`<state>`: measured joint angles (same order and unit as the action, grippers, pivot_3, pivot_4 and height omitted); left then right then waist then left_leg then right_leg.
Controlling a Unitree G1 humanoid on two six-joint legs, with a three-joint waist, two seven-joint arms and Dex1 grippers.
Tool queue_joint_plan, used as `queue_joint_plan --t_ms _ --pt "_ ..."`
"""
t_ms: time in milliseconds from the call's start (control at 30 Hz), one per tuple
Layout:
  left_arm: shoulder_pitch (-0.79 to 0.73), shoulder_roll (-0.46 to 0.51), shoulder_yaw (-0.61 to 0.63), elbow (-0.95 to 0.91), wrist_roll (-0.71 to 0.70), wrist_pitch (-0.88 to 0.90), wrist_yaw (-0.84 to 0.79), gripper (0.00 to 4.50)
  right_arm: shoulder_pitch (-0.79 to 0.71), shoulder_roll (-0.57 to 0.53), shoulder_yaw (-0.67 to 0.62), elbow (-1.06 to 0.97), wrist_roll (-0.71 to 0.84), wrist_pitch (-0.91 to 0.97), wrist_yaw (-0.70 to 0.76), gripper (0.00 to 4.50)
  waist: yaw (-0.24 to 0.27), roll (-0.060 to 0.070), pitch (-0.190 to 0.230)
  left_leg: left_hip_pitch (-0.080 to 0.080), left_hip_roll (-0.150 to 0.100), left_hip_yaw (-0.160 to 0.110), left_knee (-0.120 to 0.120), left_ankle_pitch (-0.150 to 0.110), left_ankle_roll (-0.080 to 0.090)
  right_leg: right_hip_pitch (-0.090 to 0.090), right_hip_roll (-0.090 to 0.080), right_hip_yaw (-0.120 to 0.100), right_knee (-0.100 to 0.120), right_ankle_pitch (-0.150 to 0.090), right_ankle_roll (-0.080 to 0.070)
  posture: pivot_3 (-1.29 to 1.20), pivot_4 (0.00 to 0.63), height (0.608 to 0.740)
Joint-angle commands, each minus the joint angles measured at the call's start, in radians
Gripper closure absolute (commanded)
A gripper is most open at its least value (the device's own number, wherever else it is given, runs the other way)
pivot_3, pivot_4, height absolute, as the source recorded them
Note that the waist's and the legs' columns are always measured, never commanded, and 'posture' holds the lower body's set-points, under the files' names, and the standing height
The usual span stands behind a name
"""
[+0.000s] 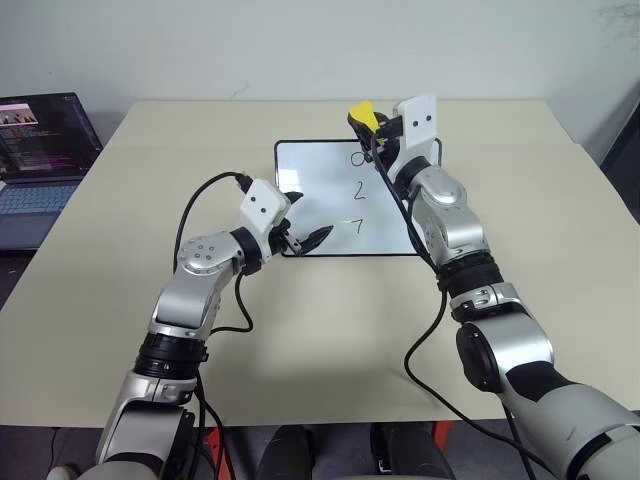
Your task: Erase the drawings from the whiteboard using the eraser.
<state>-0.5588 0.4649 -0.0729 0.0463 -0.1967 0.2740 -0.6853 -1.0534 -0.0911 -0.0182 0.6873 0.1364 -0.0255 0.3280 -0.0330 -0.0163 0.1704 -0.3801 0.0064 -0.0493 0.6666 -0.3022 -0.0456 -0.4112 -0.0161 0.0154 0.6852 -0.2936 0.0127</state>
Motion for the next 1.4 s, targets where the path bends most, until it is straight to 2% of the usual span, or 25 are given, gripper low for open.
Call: queue_joint_plan --t_ms 33,600,867,1400 --pt "-0.032 -0.008 0.024 -0.016 0.000 -0.036 0.006 0.00 -0.039 -0.004 -0.010 -0.001 -0.006 -0.044 0.009 3.27 0.000 0.000 0.000 0.000 0.000 0.000 0.000 0.000 0.000 0.000 0.000 0.000 0.000 0.000 0.000 0.00 0.150 0.740" --pt "-0.066 -0.023 0.023 0.018 0.000 -0.070 0.015 0.00 -0.132 -0.037 -0.015 0.241 -0.049 -0.139 0.020 3.27 -0.001 0.000 0.000 0.000 0.000 0.000 0.005 0.000 0.000 -0.001 0.000 0.000 0.006 0.000 0.000 0.00 0.150 0.740" --pt "-0.067 -0.021 0.025 0.009 0.000 -0.063 0.018 0.00 -0.185 -0.068 -0.005 0.362 -0.101 -0.098 -0.046 3.27 0.000 0.000 0.000 -0.001 0.000 0.000 0.008 0.000 0.000 -0.001 0.000 0.001 0.009 0.000 0.000 0.00 0.150 0.740" --pt "-0.055 -0.014 0.033 -0.037 -0.005 -0.043 0.029 0.00 -0.136 -0.035 0.002 0.325 -0.111 -0.088 -0.024 3.27 -0.002 0.000 0.000 0.000 0.000 0.000 0.010 -0.001 0.001 -0.001 0.000 0.001 0.011 0.000 0.000 0.00 0.150 0.740"
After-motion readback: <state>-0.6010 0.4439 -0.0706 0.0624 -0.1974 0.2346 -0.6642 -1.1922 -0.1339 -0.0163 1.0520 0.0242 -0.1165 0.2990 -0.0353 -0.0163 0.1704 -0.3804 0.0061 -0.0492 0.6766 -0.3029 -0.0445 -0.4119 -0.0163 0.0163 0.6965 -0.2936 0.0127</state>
